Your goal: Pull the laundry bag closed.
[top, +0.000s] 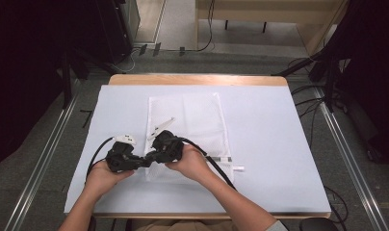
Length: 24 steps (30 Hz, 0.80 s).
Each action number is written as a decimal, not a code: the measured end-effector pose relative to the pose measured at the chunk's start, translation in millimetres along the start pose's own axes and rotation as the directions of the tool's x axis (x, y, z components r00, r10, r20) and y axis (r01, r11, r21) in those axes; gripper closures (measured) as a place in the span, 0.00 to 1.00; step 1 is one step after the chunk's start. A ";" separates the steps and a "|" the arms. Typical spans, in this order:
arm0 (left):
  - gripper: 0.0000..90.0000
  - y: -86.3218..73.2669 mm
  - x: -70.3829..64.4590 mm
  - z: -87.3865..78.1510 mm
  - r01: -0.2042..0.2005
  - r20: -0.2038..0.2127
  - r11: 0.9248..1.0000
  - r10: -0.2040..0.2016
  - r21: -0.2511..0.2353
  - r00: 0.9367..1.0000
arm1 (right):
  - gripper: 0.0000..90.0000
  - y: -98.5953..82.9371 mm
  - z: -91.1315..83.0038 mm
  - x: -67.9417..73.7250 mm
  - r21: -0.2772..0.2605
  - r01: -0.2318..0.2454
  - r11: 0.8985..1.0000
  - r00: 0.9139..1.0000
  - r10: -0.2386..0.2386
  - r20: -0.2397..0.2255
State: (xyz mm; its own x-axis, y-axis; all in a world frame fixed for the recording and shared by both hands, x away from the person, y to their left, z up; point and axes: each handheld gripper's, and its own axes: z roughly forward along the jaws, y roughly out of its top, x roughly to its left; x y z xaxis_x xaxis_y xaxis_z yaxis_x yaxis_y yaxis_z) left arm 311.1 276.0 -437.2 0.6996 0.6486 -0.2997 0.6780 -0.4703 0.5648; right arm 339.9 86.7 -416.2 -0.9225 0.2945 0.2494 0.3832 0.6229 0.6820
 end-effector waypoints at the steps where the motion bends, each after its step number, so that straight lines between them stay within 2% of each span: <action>1: 0.96 0.1 0.0 0.2 0.003 0.001 1.000 -0.003 0.001 1.000 | 0.98 0.0 0.0 0.0 0.000 0.000 1.000 1.000 0.000 0.000; 4: 0.97 0.9 0.3 -0.3 0.005 -0.002 1.000 -0.005 0.014 1.000 | 0.98 -1.0 0.9 -1.0 0.001 0.000 1.000 1.000 0.000 -0.003; 12: 0.98 1.7 1.6 -2.4 0.019 -0.003 1.000 -0.019 0.011 1.000 | 0.98 -4.3 2.0 -4.4 -0.006 -0.011 1.000 1.000 0.011 0.005; 14: 0.98 1.9 1.1 -2.2 0.012 -0.010 1.000 -0.011 0.016 1.000 | 0.98 -7.2 3.5 -7.1 -0.008 -0.035 0.999 0.999 0.035 -0.001; 17: 0.99 2.0 0.9 -2.1 0.011 -0.009 1.000 -0.011 0.024 1.000 | 0.98 -10.0 4.8 -8.5 -0.016 -0.044 0.999 0.999 0.044 -0.004; 22: 0.99 2.1 0.8 -2.4 0.016 -0.002 1.000 -0.016 0.021 1.000 | 0.98 -12.1 5.2 -9.8 -0.022 -0.033 0.999 0.999 0.033 -0.004; 24: 0.99 2.0 0.9 -3.6 0.020 -0.002 1.000 -0.020 0.018 1.000 | 0.98 -13.0 4.3 -9.7 -0.020 -0.030 0.999 0.999 0.031 0.011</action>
State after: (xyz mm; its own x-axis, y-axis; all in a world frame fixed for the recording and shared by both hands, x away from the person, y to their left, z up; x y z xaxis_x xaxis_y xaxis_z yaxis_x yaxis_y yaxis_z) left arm 312.3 277.8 -433.5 0.6853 0.6594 -0.3091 0.6959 -0.4676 0.5450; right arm 344.1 78.8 -430.4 -0.9098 0.3212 0.2627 0.4101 0.5992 0.6876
